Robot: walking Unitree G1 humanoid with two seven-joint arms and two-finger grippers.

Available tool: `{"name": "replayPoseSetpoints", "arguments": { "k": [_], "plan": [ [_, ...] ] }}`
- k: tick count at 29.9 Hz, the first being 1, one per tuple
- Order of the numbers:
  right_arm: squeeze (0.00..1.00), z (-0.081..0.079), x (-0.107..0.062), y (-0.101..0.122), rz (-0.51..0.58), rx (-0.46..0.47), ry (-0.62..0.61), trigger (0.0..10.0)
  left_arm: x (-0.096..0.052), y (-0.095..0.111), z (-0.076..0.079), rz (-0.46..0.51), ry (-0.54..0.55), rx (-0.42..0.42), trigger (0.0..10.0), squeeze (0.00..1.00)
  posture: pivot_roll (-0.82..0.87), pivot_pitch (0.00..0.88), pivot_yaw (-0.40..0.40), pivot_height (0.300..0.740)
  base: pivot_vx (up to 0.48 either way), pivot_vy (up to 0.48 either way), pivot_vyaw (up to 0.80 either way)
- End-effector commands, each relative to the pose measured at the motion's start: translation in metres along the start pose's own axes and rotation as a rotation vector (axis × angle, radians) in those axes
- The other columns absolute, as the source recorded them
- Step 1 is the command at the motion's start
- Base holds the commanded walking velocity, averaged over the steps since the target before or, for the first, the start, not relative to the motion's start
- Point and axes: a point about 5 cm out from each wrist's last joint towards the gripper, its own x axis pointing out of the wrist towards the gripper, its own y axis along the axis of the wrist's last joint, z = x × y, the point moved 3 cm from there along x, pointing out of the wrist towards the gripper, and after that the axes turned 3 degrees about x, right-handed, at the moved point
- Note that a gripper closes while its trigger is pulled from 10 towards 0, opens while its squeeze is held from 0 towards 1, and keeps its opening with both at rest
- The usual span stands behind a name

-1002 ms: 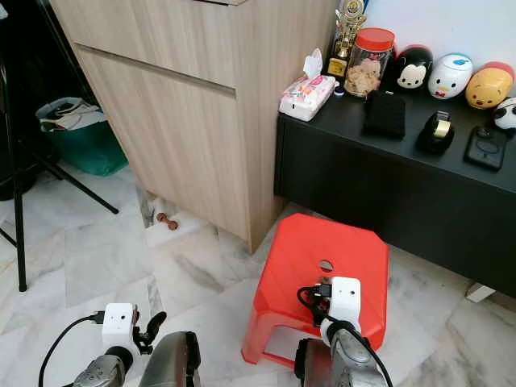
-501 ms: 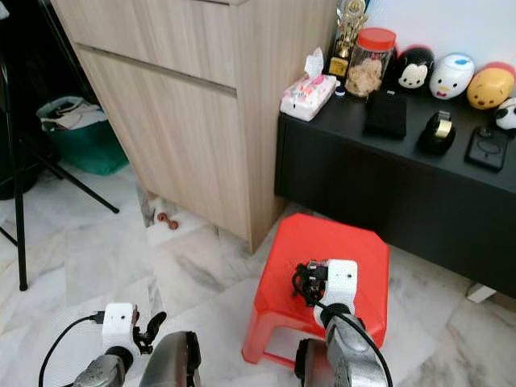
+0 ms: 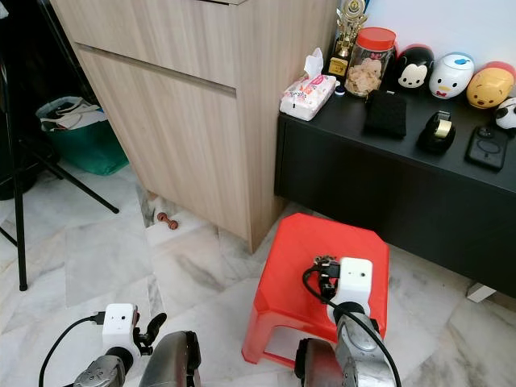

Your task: Hang keys on a hook

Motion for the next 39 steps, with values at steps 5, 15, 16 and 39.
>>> {"name": "replayPoseSetpoints", "arguments": {
  "k": [5,15,16,39],
  "plan": [
    [0.00,-0.031,-0.006,0.048,0.242,0.031,0.219,10.0,-0.002,-0.008,-0.001,-0.037,-0.005,0.010,10.0,0.00,0.11,0.097,0.006,0.584,0.000,0.000,0.00],
    [0.00,-0.022,-0.006,0.050,0.264,0.048,0.166,10.0,-0.001,-0.007,0.000,-0.038,-0.008,0.011,10.0,0.00,0.11,0.096,0.006,0.584,0.000,0.000,0.00],
    [0.00,-0.022,-0.006,0.048,0.260,0.048,0.163,10.0,-0.001,-0.007,0.000,-0.037,-0.008,0.011,10.0,0.00,0.11,0.096,0.004,0.584,0.000,0.000,0.00],
    [1.00,-0.039,0.020,-0.007,-0.103,-0.135,0.270,10.0,-0.003,-0.012,0.001,-0.059,-0.002,0.006,10.0,0.00,0.10,0.120,0.009,0.584,0.000,0.000,0.00]
  ]
}}
